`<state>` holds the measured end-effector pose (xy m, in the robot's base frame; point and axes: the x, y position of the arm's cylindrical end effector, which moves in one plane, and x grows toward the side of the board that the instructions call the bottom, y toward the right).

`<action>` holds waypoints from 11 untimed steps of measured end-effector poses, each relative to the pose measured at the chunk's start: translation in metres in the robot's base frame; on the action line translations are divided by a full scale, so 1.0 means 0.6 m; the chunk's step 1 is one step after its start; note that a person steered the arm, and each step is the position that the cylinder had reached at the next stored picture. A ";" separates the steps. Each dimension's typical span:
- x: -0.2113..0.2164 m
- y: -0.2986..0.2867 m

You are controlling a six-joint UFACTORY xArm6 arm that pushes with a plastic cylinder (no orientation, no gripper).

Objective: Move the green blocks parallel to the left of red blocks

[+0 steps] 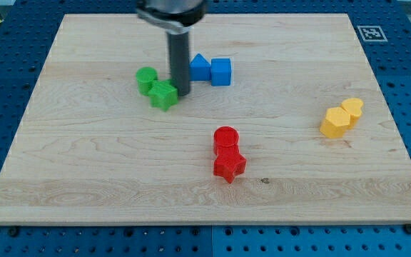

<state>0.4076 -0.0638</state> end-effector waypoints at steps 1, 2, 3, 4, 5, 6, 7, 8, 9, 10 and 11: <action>0.005 0.002; -0.040 0.032; -0.084 0.015; -0.106 -0.051; -0.108 -0.089; -0.060 -0.089; 0.008 -0.074; 0.069 -0.038; 0.116 -0.010; 0.125 -0.010; 0.103 -0.035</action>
